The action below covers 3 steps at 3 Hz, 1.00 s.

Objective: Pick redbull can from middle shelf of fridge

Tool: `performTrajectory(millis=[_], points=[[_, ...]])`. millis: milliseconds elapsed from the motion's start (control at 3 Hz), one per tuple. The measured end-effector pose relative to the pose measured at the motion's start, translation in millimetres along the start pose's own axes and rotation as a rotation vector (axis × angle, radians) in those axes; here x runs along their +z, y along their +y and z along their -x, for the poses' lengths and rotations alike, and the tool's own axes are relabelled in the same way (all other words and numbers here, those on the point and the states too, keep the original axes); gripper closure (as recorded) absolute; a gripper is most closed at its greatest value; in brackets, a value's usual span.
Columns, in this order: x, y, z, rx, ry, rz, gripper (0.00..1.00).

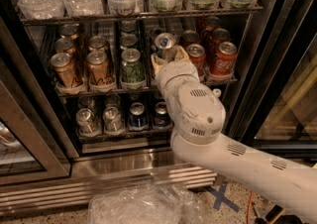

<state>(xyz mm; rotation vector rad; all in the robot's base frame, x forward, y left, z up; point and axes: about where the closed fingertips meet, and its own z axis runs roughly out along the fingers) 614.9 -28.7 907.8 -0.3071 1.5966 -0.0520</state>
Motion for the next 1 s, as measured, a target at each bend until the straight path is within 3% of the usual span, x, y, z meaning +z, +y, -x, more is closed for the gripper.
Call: performTrajectory(millis=[1000], points=[[-57.0, -9.4, 31.0, 0.023, -0.068, 0.016, 1.00]])
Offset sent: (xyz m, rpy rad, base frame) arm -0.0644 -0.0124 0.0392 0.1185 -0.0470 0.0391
